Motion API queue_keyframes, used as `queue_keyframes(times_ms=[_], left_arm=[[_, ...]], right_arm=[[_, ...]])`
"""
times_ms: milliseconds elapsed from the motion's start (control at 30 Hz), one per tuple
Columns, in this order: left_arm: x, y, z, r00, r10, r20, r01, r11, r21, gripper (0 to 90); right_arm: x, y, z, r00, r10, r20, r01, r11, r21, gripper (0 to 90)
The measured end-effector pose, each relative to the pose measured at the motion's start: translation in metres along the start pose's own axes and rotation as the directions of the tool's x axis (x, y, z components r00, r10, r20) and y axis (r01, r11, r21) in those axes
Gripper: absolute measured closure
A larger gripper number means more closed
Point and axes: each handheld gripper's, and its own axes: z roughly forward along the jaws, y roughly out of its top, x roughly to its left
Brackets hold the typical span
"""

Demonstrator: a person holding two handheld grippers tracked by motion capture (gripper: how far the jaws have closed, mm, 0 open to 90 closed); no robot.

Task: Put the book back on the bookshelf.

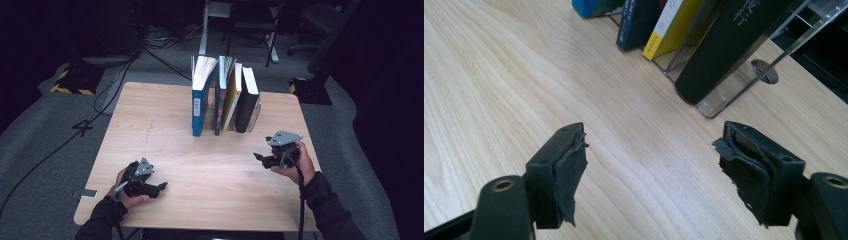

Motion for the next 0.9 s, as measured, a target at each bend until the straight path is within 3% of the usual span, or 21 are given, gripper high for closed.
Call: queue_keyframes(times_ms=[467, 900], left_arm=[[0.000, 0.000, 0.000, 1.0000, -0.006, -0.003, 0.006, 1.0000, -0.002, 16.6], [-0.001, -0.001, -0.001, 1.0000, -0.007, -0.006, 0.007, 1.0000, -0.003, 16.6]], right_arm=[[0.003, -0.035, -0.007, 0.9998, 0.007, 0.016, -0.007, 0.999, 0.032, 26.7], [0.001, -0.065, -0.017, 0.9995, 0.029, 0.014, -0.029, 1.000, 0.009, 26.4]])
